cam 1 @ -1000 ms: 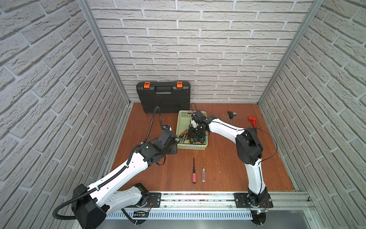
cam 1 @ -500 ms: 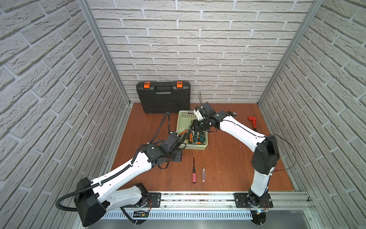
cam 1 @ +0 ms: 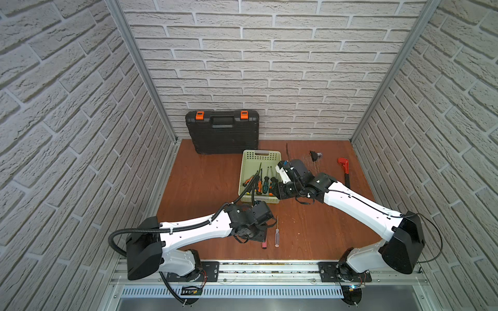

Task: Put the screwdriver in the bin
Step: Pick up the screwdriver from the bottom-center of the table.

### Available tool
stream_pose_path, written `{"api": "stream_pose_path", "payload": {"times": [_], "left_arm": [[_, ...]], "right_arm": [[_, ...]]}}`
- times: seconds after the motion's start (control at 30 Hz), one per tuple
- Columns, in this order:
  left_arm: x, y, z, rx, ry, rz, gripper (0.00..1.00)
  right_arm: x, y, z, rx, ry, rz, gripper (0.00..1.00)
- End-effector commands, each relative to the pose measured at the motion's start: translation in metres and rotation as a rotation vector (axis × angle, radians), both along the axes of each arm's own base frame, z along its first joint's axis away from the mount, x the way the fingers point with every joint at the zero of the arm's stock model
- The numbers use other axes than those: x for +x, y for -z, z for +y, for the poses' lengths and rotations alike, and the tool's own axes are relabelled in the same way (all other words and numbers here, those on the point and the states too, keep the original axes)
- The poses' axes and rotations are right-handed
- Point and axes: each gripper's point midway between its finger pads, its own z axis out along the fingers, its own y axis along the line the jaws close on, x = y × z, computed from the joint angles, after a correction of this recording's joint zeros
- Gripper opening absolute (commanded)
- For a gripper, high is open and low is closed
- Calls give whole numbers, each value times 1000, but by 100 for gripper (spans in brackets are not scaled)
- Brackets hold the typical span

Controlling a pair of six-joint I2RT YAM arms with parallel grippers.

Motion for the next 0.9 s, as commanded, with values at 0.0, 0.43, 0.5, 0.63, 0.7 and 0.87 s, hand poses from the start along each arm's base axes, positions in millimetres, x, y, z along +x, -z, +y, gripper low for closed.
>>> {"api": "stream_pose_path", "payload": {"times": [0.0,0.43,0.5,0.63,0.7,0.87], "left_arm": [[-4,15,-15,-14,-4,45,57],[1,57,-23,78,39,99,53],[1,60,-25,86,46,106,51],[1,62,-25,100,53,111,48],[0,65,-23,111,52,117,44],[-3,69,-17,150,57,139,22]], "right_arm": [[9,-21,3,56,29,-78,37],[4,-25,-4,48,54,-101,37],[3,-23,-5,36,48,-96,37],[3,-24,-7,31,51,-103,37],[3,-23,-6,34,52,-103,37],[2,-18,-4,42,50,-89,36]]}}
